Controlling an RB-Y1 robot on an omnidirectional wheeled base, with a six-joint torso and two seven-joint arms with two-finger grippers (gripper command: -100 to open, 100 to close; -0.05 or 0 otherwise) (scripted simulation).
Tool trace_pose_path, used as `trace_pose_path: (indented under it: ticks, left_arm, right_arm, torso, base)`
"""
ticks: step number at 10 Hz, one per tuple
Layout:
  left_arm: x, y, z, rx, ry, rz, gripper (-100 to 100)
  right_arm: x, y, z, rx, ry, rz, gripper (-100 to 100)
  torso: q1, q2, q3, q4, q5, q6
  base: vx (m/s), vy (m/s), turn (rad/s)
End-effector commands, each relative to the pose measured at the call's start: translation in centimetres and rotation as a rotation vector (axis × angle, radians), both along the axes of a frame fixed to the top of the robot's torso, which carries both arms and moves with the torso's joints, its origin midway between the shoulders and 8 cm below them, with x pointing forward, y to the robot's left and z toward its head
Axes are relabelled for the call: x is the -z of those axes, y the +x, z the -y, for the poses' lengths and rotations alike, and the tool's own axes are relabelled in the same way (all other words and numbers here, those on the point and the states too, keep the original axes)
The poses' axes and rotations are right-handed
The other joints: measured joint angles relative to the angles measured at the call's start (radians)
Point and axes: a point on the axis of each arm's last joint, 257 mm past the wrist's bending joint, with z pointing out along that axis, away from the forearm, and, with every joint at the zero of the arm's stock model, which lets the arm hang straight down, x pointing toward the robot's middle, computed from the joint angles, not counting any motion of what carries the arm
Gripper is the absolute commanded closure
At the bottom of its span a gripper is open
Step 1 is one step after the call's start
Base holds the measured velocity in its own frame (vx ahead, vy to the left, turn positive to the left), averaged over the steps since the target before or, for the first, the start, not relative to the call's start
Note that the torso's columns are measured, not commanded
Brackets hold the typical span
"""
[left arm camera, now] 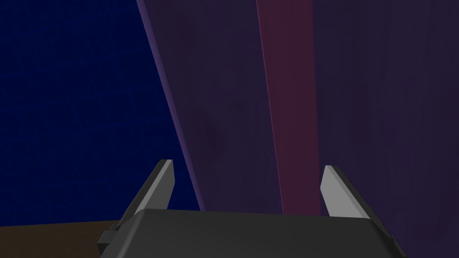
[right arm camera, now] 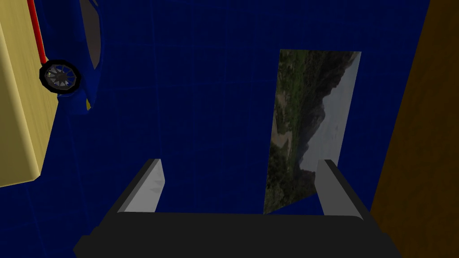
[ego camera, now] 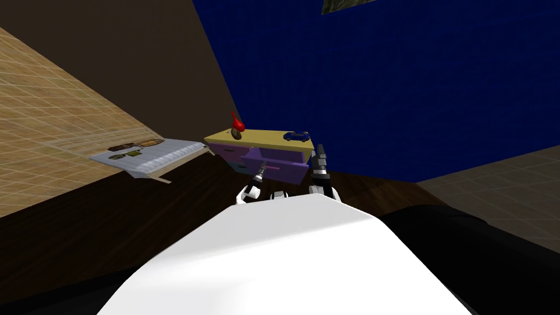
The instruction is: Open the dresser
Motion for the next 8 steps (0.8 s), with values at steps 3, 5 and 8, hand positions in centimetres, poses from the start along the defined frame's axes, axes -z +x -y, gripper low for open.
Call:
trace_pose_path:
  ticks: [3,5,8]
  left_arm:
    - [-1.0,0.8,0.6,0.013,0.005,-0.016,-100]
    - [-0.7,0.8,0.5,0.012,0.008,-0.025,0]
    - [-0.5,0.7,0.5,0.011,0.01,-0.031,0]
  right_arm:
    - [0.0,0.0,0.0,0.0,0.0,0.0,0]
    - [0.0,0.0,0.0,0.0,0.0,0.0,0]
    - [0.0,0.0,0.0,0.0,0.0,0.0,0]
  torso:
    - [-0.002,0.004,0.002,0.005,-0.002,0.0]
    - [-0.001,0.002,0.001,0.002,-0.001,0.0]
    - [-0.001,0.0,0.0,0.001,0.0,0.0]
  base:
    - [-0.024,-0.002,0.032]
    - [0.0,0.0,0.0]
    - [0.0,0.0,0.0]
